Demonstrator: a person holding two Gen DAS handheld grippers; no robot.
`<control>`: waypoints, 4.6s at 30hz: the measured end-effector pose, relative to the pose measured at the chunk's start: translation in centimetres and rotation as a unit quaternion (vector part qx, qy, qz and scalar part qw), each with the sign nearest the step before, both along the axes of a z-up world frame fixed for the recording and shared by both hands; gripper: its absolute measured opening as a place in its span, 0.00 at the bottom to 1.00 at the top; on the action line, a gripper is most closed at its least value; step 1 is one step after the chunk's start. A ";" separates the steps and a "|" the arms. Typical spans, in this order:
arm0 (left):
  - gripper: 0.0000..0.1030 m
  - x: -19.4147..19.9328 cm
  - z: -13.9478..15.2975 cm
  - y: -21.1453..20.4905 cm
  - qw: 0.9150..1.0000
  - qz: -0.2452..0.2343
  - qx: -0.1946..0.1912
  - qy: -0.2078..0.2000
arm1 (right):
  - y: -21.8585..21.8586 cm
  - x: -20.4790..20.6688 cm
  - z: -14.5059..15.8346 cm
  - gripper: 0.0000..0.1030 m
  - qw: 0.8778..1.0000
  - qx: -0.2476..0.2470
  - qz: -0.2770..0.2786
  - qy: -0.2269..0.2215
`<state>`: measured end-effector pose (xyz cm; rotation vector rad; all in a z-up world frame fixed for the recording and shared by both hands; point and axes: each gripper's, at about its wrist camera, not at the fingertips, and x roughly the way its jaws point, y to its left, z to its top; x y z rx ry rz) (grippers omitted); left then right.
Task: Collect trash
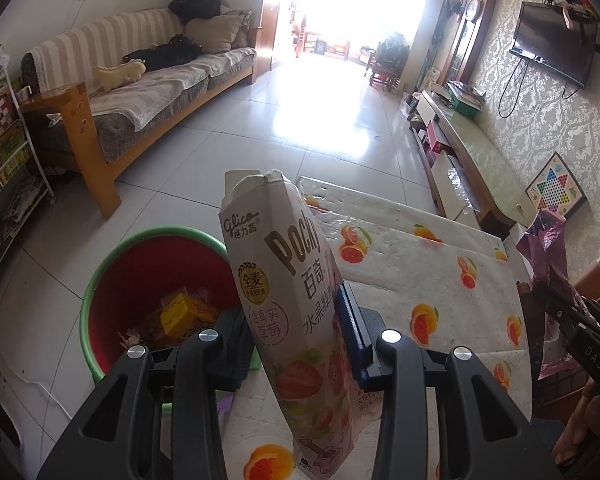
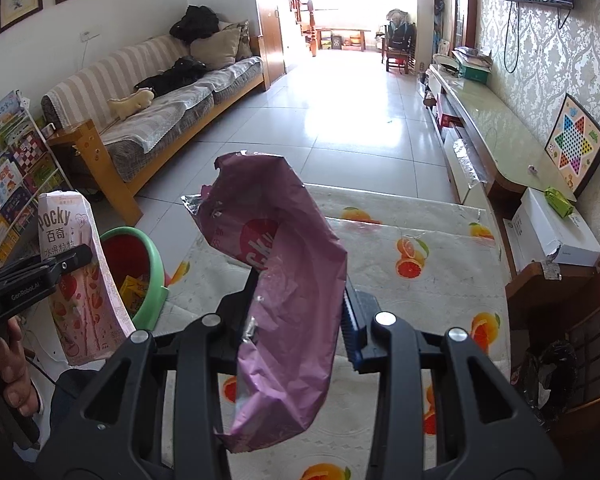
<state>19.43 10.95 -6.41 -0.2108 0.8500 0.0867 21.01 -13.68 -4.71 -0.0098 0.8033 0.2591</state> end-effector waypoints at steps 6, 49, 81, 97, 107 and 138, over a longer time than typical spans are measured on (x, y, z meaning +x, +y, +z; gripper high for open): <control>0.35 -0.4 0.5 5.0 0.999 0.045 0.010 -0.005 | 4.3 -0.6 1.0 0.34 0.999 -0.001 0.039 -0.010; 0.89 -1.5 -2.5 17.2 0.989 0.145 -0.017 -0.005 | 20.3 1.3 -0.3 0.34 0.988 -0.003 0.155 -0.002; 0.92 -4.7 -1.9 20.9 0.976 0.215 -0.022 -0.034 | 29.3 1.0 -4.0 0.80 0.973 -0.027 0.226 0.031; 0.92 -4.7 1.5 14.9 0.984 0.166 -0.016 -0.057 | 22.5 -0.8 0.2 0.91 0.984 -0.009 0.180 -0.013; 0.92 -5.1 5.0 4.2 0.993 0.077 0.003 -0.089 | 10.6 -3.5 4.9 0.95 0.994 0.000 0.083 -0.069; 0.92 -10.8 13.0 -10.8 0.982 -0.019 0.064 -0.178 | -2.9 -13.1 10.3 0.95 0.988 0.019 -0.032 -0.152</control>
